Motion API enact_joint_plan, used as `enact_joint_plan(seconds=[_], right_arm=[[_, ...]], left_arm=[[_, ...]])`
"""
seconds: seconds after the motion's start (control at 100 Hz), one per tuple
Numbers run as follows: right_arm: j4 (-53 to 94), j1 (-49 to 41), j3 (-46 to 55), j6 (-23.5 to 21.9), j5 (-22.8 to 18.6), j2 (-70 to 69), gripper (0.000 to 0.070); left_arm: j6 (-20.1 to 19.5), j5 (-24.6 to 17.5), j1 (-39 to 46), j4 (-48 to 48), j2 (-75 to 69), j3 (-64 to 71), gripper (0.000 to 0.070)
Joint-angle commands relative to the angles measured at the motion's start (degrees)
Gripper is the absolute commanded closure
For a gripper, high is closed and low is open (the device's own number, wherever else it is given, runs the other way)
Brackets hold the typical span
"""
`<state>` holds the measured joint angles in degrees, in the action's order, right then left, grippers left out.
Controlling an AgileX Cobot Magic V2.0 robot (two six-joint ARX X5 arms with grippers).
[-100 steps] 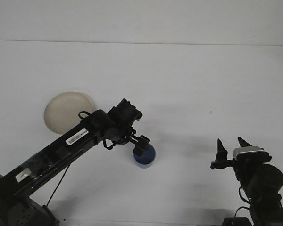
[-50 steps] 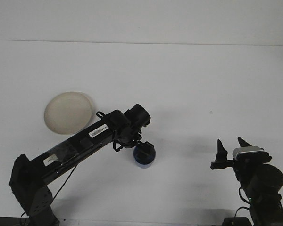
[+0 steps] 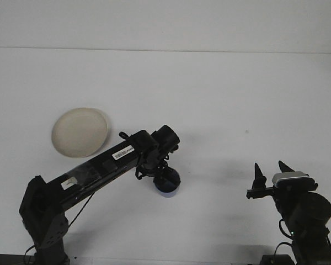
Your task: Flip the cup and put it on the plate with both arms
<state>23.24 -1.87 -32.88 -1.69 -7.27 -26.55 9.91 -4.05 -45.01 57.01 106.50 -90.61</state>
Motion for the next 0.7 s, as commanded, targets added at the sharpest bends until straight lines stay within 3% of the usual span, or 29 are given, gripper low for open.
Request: enact_joint_plan(seconds=[0.0,0.4,0.69], right_arm=[[-0.5,-0.04,-0.63,0.44,0.28,-0.07,0.022],[-0.44,-0.04,-0.63,0.44,1.49,-0.07,0.022],[-0.46,-0.04,-0.63,0.44,1.46,-0.07,0.022]], left_arm=[[-1.29,-0.07,-0.61,0.33,1.33,-1.38,0.069],[-3.67,0.24,3.56,6.21,-1.51,-5.38,0.0689],[-4.76,6.14,17.73,9.01,-9.7,-11.15,0.0689]])
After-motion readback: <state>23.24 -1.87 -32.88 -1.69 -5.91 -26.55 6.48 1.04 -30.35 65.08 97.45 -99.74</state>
